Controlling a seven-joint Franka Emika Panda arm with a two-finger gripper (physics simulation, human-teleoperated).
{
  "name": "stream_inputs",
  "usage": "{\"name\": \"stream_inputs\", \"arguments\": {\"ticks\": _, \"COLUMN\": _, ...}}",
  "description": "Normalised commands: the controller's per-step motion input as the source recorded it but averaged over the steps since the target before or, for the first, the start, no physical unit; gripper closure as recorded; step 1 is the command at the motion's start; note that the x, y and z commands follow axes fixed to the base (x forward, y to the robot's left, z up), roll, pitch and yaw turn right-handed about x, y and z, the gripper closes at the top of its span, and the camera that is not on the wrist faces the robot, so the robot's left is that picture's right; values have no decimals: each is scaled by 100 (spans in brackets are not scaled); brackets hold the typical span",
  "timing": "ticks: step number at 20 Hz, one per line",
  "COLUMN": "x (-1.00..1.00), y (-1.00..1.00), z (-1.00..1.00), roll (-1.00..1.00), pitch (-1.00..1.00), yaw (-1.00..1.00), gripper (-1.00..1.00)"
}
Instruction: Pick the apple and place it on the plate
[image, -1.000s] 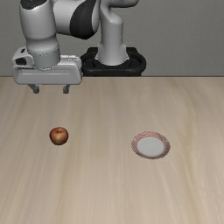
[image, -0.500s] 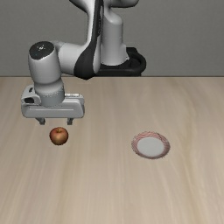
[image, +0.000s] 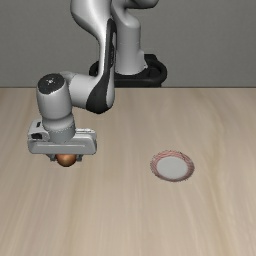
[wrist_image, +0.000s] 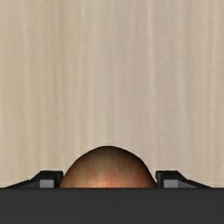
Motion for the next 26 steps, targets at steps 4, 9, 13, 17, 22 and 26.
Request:
{"name": "stream_inputs", "arguments": {"ticks": 4, "x": 0, "y": 0, "z": 0, "roll": 0, "pitch": 0, "yaw": 0, "gripper": 100}}
{"name": "stream_inputs", "arguments": {"ticks": 9, "x": 0, "y": 0, "z": 20, "roll": 0, "pitch": 0, "yaw": 0, "gripper": 100}}
{"name": "stream_inputs", "arguments": {"ticks": 13, "x": 0, "y": 0, "z": 100, "roll": 0, "pitch": 0, "yaw": 0, "gripper": 100}}
{"name": "stream_inputs", "arguments": {"ticks": 17, "x": 0, "y": 0, "z": 100, "roll": 0, "pitch": 0, "yaw": 0, "gripper": 100}}
{"name": "stream_inputs", "arguments": {"ticks": 22, "x": 0, "y": 60, "z": 40, "roll": 0, "pitch": 0, "yaw": 0, "gripper": 100}}
{"name": "stream_inputs", "arguments": {"ticks": 26, "x": 0, "y": 100, "z": 0, "roll": 0, "pitch": 0, "yaw": 0, "gripper": 100}}
